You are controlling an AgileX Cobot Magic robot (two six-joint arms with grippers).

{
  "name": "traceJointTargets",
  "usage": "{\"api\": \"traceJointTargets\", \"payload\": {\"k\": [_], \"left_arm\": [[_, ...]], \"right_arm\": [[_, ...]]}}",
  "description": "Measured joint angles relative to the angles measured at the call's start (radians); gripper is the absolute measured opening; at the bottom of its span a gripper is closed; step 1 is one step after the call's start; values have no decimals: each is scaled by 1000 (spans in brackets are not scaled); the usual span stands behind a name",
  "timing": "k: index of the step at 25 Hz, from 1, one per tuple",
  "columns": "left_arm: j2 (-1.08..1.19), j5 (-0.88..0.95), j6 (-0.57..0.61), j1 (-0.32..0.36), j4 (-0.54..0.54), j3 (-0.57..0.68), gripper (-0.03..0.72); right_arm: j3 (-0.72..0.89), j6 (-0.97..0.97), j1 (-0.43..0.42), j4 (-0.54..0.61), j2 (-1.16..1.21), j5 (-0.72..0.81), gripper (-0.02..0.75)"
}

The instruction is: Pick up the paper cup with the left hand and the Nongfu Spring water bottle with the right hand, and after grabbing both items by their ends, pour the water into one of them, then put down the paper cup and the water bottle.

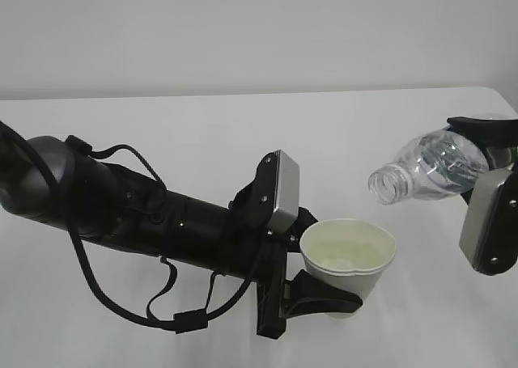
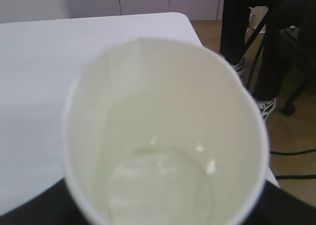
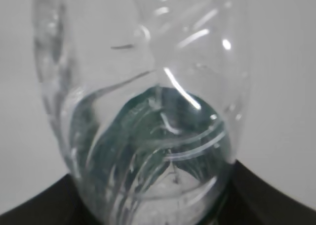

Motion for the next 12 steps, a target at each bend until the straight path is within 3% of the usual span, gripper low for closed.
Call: {"api": "traceJointTargets", "payload": {"k": [12], "left_arm": [[0, 4, 2, 0, -47, 0, 441]], "right_arm": [[19, 329, 0, -41, 0, -27, 421]]}}
